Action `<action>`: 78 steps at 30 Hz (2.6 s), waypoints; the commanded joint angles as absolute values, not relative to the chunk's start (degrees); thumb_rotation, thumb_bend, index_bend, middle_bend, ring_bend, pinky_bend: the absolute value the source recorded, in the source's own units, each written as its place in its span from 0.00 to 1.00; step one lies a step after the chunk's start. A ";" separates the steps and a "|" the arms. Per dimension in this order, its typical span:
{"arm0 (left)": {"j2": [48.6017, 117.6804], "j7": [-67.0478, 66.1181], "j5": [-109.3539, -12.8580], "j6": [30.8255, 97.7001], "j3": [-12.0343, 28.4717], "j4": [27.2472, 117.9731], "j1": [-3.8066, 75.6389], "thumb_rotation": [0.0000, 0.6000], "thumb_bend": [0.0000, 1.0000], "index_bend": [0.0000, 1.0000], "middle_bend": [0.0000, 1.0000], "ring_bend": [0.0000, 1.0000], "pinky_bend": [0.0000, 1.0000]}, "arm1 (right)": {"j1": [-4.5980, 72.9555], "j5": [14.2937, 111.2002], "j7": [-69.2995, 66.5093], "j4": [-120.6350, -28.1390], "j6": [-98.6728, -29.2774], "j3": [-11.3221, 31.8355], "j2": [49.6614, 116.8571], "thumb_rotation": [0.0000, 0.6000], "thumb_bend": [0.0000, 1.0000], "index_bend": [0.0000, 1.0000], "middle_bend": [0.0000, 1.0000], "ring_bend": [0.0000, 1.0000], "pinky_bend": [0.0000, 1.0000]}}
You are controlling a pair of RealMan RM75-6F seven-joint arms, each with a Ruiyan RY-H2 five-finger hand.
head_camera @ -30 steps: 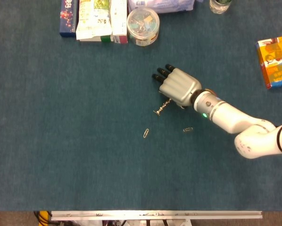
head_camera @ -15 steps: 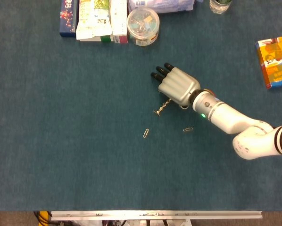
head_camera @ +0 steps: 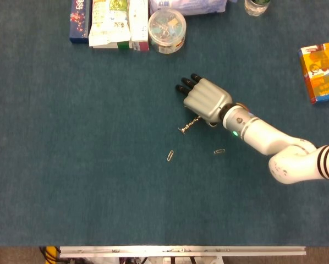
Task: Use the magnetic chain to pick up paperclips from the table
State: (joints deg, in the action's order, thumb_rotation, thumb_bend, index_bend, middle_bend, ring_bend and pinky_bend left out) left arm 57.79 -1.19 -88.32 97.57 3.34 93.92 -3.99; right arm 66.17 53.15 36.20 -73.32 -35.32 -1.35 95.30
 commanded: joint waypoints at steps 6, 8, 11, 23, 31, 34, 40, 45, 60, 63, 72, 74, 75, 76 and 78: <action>57.69 -0.99 -88.30 97.63 3.35 94.00 -4.05 1.00 0.33 0.62 0.26 0.01 0.00 | 66.83 52.81 35.71 -73.11 -34.38 -1.09 95.36 1.00 0.20 0.53 0.09 0.00 0.11; 57.67 -0.93 -88.29 97.68 3.37 93.99 -4.08 1.00 0.33 0.62 0.26 0.01 0.00 | 66.98 52.60 35.62 -73.01 -34.14 -1.06 95.42 1.00 0.21 0.53 0.09 0.00 0.11; 57.63 -0.84 -88.32 97.73 3.37 93.99 -4.11 1.00 0.33 0.62 0.26 0.01 0.00 | 67.25 52.38 35.58 -72.83 -33.84 -1.10 95.49 1.00 0.22 0.53 0.09 0.00 0.11; 57.48 -0.71 -88.10 97.71 3.42 94.10 -4.19 1.00 0.33 0.62 0.26 0.01 0.00 | 67.98 51.17 35.57 -72.13 -33.19 -1.60 95.93 1.00 0.22 0.53 0.09 0.00 0.11; 57.29 -0.30 -87.99 97.89 3.51 94.16 -4.31 1.00 0.33 0.62 0.26 0.01 0.00 | 68.49 50.73 35.15 -71.30 -32.52 -1.77 96.44 1.00 0.22 0.53 0.09 0.00 0.11; 57.22 -0.02 -87.95 97.97 3.55 94.09 -4.35 1.00 0.33 0.63 0.26 0.01 0.00 | 68.67 50.59 34.90 -71.04 -32.19 -1.83 96.58 1.00 0.24 0.53 0.09 0.00 0.11; 57.07 0.22 -88.02 98.20 3.60 94.20 -4.45 1.00 0.33 0.63 0.26 0.01 0.00 | 69.03 50.31 34.51 -70.64 -31.63 -1.97 96.76 1.00 0.25 0.53 0.09 0.00 0.11; 57.04 0.44 -88.11 98.36 3.60 94.12 -4.53 1.00 0.33 0.63 0.26 0.01 0.00 | 69.29 49.91 34.18 -70.55 -31.27 -2.15 96.78 1.00 0.26 0.54 0.09 0.00 0.11; 57.09 -0.26 -88.27 98.03 3.52 94.19 -4.36 1.00 0.33 0.63 0.26 0.01 0.00 | 69.84 48.67 34.03 -72.26 -32.36 -2.64 95.70 1.00 0.32 0.58 0.10 0.00 0.11; 57.09 -0.36 -88.18 97.89 3.54 94.20 -4.30 1.00 0.33 0.63 0.26 0.01 0.00 | 69.76 48.54 34.17 -72.89 -33.01 -2.77 95.25 1.00 0.33 0.59 0.10 0.00 0.11; 57.51 -0.66 -88.04 97.67 3.46 93.71 -4.29 1.00 0.33 0.63 0.26 0.01 0.00 | 69.26 48.28 35.97 -78.62 -37.14 -3.11 91.64 1.00 0.34 0.59 0.10 0.00 0.11; 57.53 -0.82 -87.99 97.57 3.48 93.78 -4.22 1.00 0.33 0.63 0.26 0.01 0.00 | 69.11 48.14 36.52 -80.28 -38.13 -3.21 90.70 1.00 0.34 0.59 0.10 0.00 0.11; 57.55 -0.95 -87.95 97.47 3.49 93.82 -4.18 1.00 0.33 0.63 0.26 0.01 0.00 | 69.02 47.98 36.91 -81.38 -38.73 -3.31 90.09 1.00 0.34 0.59 0.10 0.00 0.11; 57.56 -1.08 -87.93 97.41 3.49 93.84 -4.15 1.00 0.33 0.63 0.26 0.01 0.00 | 68.96 47.87 37.26 -82.17 -39.18 -3.41 89.65 1.00 0.34 0.59 0.10 0.00 0.11; 57.63 -1.28 -87.88 97.32 3.47 93.85 -4.12 1.00 0.33 0.63 0.26 0.01 0.00 | 68.83 47.59 37.94 -83.73 -40.08 -3.61 88.83 1.00 0.34 0.59 0.10 0.00 0.11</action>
State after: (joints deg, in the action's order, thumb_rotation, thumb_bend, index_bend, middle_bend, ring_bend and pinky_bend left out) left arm 57.62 -1.27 -87.90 97.34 3.48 93.84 -4.13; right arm 69.02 47.90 37.22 -82.61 -39.19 -3.38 89.69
